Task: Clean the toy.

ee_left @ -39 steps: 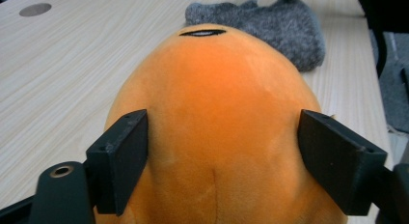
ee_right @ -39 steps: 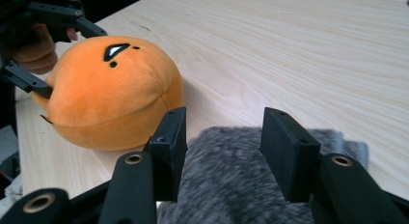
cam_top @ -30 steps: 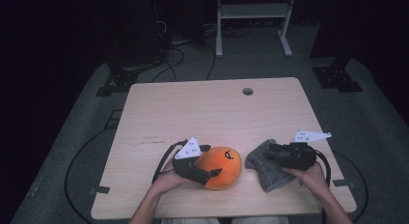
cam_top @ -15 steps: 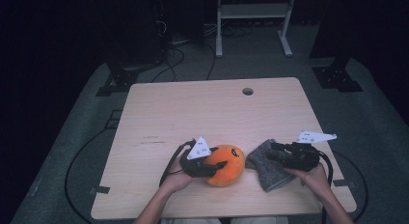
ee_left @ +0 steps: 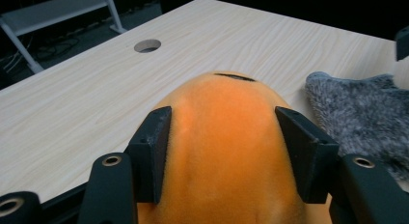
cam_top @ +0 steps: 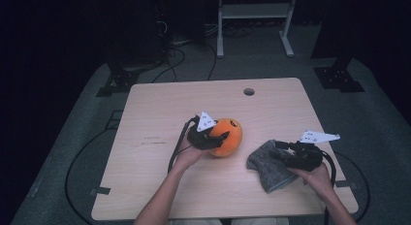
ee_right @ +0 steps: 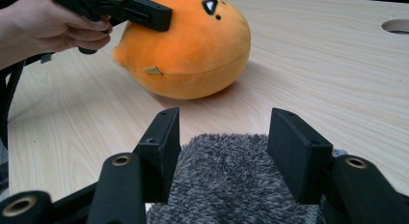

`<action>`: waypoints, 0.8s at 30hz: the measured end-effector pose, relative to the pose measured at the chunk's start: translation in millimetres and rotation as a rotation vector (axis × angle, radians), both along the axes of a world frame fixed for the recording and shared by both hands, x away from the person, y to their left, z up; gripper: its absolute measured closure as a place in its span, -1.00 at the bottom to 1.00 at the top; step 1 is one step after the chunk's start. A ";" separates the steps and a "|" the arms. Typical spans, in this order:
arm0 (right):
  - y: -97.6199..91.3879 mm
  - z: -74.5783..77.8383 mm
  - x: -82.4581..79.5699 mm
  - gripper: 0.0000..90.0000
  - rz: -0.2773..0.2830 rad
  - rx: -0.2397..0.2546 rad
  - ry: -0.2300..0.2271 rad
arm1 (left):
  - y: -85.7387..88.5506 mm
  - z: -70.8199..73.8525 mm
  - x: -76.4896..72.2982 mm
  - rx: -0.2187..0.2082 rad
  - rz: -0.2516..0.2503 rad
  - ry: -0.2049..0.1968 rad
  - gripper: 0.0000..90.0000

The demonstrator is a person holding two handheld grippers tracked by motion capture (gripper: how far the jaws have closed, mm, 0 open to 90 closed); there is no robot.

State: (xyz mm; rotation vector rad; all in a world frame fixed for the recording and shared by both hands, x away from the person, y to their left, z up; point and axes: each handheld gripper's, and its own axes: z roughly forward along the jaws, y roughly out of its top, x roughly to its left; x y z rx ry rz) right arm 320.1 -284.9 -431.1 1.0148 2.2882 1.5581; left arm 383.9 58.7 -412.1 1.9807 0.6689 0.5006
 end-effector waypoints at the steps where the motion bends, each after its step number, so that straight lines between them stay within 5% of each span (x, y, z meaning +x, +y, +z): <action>1: -0.5 0.1 -0.1 -0.03 -0.002 0.002 -0.005 | -0.6 -1.4 1.2 0.000 0.002 0.007 -0.12; 8: -1.1 0.2 -0.2 -0.06 -0.007 0.001 -0.005 | 2.3 -2.5 4.0 -0.025 -0.001 0.040 -0.33; 15: -1.4 0.1 -0.6 -0.09 -0.015 -0.001 -0.005 | 12.0 7.5 -3.5 -0.053 0.002 0.030 -0.56; 24: -0.5 -0.5 -1.0 -0.11 -0.020 0.000 0.000 | 24.8 7.7 -17.7 -0.066 -0.012 0.029 -0.64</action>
